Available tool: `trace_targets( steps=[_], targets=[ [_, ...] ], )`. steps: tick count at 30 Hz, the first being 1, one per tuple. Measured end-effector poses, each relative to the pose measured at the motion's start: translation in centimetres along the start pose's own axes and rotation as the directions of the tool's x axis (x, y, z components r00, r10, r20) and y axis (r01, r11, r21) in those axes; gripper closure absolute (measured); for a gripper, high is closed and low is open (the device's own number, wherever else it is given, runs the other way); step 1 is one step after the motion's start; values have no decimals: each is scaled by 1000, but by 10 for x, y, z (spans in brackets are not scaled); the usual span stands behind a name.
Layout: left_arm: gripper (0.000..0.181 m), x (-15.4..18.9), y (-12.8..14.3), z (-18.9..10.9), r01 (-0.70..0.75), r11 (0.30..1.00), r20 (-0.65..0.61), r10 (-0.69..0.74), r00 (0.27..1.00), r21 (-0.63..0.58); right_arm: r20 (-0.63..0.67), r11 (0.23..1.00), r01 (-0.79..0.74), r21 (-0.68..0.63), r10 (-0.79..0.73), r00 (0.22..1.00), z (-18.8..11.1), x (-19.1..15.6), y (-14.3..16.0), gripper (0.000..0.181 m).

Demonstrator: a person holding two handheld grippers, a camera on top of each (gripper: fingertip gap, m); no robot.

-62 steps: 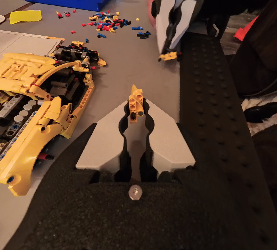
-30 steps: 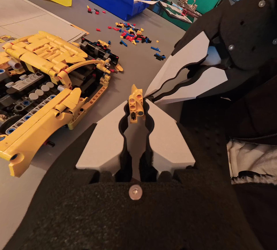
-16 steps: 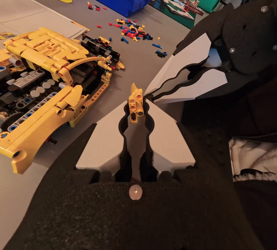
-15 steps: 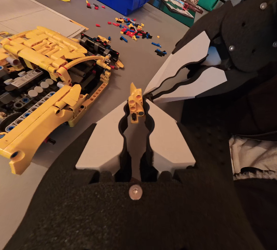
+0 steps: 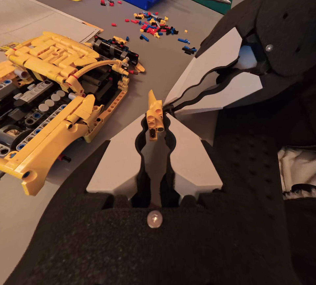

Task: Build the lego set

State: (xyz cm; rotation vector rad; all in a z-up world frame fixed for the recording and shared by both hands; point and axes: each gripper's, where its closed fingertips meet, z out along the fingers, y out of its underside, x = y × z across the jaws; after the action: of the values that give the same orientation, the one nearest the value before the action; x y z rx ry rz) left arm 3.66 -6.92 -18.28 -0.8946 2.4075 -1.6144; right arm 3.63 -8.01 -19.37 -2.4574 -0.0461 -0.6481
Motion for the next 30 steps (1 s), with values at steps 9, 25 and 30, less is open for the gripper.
trace_targets(
  steps=[9,25,30],
  targets=[
    [165,-5,6,0,24,999,8,-23,1000,-37,-43,1000,30,-5,-30,999,1,0,-2,175],
    [165,-22,8,-3,21,999,59,-19,998,-37,35,971,-240,-24,240,970,18,-13,22,175],
    [165,-16,1,-6,43,999,16,-43,999,3,220,929,-369,31,354,909,5,-23,9,154]
  ],
)
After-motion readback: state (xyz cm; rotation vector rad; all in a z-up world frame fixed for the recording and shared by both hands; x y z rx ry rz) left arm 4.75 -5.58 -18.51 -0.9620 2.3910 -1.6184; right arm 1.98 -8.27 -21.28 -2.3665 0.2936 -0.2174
